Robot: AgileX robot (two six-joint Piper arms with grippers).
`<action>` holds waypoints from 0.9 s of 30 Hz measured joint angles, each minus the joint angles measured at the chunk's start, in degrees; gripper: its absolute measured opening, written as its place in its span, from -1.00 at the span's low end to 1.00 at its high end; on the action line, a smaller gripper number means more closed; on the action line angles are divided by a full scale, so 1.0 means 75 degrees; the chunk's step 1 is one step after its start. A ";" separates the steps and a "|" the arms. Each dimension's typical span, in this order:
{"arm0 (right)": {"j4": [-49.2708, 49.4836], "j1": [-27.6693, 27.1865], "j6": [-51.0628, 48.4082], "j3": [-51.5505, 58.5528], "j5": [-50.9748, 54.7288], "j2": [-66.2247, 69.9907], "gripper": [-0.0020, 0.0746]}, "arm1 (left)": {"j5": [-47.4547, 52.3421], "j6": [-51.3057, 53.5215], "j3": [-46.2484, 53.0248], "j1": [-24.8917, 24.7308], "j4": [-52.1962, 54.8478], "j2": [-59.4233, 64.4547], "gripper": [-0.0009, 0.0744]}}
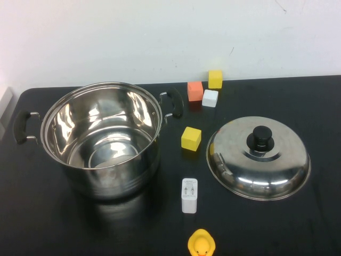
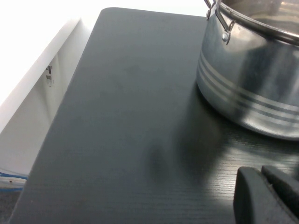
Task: Cover the pot
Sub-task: Pick up the pot lid
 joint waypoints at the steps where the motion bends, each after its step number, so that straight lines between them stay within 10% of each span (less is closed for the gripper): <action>1: 0.0000 0.0000 -0.0093 0.0000 -0.0014 0.0000 -0.95 | 0.0000 0.0000 0.0000 0.0000 0.0000 0.0000 -0.98; 18: -0.1407 0.0000 0.2143 -0.0772 0.0543 0.3571 -0.95 | 0.0000 0.0000 0.0000 0.0000 0.0000 0.0000 -0.98; 27: -0.9919 0.0012 1.2243 -0.1513 -0.0605 0.5012 -0.95 | 0.0000 0.0000 0.0000 0.0000 0.0000 0.0000 -0.98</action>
